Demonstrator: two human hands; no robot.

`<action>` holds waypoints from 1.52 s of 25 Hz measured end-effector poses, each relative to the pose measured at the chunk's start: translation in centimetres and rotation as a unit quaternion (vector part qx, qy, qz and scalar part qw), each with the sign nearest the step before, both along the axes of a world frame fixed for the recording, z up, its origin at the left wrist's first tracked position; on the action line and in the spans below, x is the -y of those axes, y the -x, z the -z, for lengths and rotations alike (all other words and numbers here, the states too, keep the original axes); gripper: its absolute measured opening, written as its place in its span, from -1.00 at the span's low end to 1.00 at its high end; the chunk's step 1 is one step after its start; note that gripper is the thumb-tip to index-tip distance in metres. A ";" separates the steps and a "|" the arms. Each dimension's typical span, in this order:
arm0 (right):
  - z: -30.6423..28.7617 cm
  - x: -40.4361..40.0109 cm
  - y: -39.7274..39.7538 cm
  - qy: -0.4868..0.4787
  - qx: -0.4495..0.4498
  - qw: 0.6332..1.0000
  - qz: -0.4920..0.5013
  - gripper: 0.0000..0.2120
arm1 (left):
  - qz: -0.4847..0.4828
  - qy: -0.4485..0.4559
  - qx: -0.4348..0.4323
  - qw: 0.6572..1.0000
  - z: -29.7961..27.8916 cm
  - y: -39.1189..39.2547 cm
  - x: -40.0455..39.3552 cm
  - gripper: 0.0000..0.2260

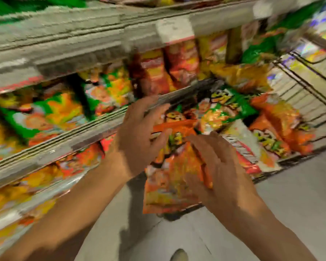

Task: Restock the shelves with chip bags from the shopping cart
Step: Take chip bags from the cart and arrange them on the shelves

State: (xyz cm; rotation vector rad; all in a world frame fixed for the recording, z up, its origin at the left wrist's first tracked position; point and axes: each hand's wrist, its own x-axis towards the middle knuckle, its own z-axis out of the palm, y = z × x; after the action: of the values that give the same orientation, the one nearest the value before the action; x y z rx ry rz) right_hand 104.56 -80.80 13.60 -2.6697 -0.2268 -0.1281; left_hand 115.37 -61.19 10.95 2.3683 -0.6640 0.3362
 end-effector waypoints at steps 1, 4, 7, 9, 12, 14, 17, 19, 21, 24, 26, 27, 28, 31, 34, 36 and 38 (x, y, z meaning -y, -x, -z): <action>0.2 2.8 -0.4 -0.005 -0.011 1.000 0.018 -0.41 | 0.017 -0.007 -0.015 1.000 0.1 -1.2 3.3 -0.51; 1.0 9.6 -1.5 -0.019 -0.017 0.997 0.072 -0.40 | 0.037 -0.026 -0.063 0.997 0.8 -3.7 9.9 -0.56; 1.8 15.2 -2.3 -0.033 -0.008 0.990 0.137 -0.50 | 0.055 -0.069 -0.099 0.991 1.1 -5.6 14.9 -0.52; 2.1 18.3 -3.1 -0.055 -0.039 0.981 0.181 -0.42 | 0.079 -0.125 -0.201 0.968 1.0 -6.8 17.7 -0.37; 3.0 23.5 -5.1 -0.039 -0.092 0.962 0.256 -0.35 | 0.119 -0.244 -0.408 0.872 2.2 -7.8 20.9 -0.03; 3.6 27.0 -7.0 -0.038 -0.118 0.949 0.291 -0.36 | 0.130 -0.236 -0.490 0.829 3.5 -7.9 21.6 -0.05; 3.9 31.6 -10.6 -0.054 -0.144 0.931 0.332 -0.41 | 0.122 -0.140 -0.572 0.799 4.9 -8.1 21.5 -0.22; 3.8 33.7 -12.8 -0.048 -0.173 0.924 0.338 -0.40 | 0.127 -0.099 -0.599 0.785 4.9 -8.4 21.5 -0.44; 3.4 35.0 -14.3 -0.049 -0.222 0.918 0.326 -0.31 | 0.121 -0.055 -0.606 0.784 4.4 -8.8 21.8 -0.54; 2.3 35.6 -15.5 -0.064 -0.283 0.902 0.320 -0.11 | 0.080 0.036 -0.587 0.805 3.1 -9.4 22.3 -0.45; 1.0 35.6 -16.0 -0.090 -0.312 0.886 0.330 -0.04 | 0.054 0.101 -0.565 0.817 2.7 -9.5 22.7 -0.44; 0.4 35.7 -16.1 -0.109 -0.320 0.881 0.331 -0.05 | 0.048 0.134 -0.555 0.820 2.4 -9.4 23.0 -0.43; 0.0 35.8 -16.1 -0.135 -0.318 0.879 0.329 -0.10 | 0.037 0.161 -0.544 0.823 2.1 -9.3 23.2 -0.42; -0.6 35.8 -15.7 -0.171 -0.252 0.895 0.325 -0.33 | -0.012 0.210 -0.492 0.845 1.4 -8.7 23.8 -0.40; -0.6 35.8 -14.9 -0.180 -0.214 0.908 0.312 -0.43 | -0.059 0.244 -0.440 0.862 0.8 -8.3 23.9 -0.37; -0.7 35.8 -14.6 -0.249 -0.276 0.877 0.303 -0.47 | -0.079 0.276 -0.417 0.862 0.5 -8.2 23.4 -0.42; -0.7 35.5 -14.4 -0.302 -0.369 0.830 0.291 -0.50 | -0.100 0.306 -0.402 0.858 0.4 -8.1 22.8 -0.46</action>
State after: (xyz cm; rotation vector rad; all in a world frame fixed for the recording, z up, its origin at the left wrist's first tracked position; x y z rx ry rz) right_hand 119.00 -116.33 14.34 -1.8795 0.7534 0.5508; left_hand 123.47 -84.01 10.55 1.7136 0.0959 -0.3260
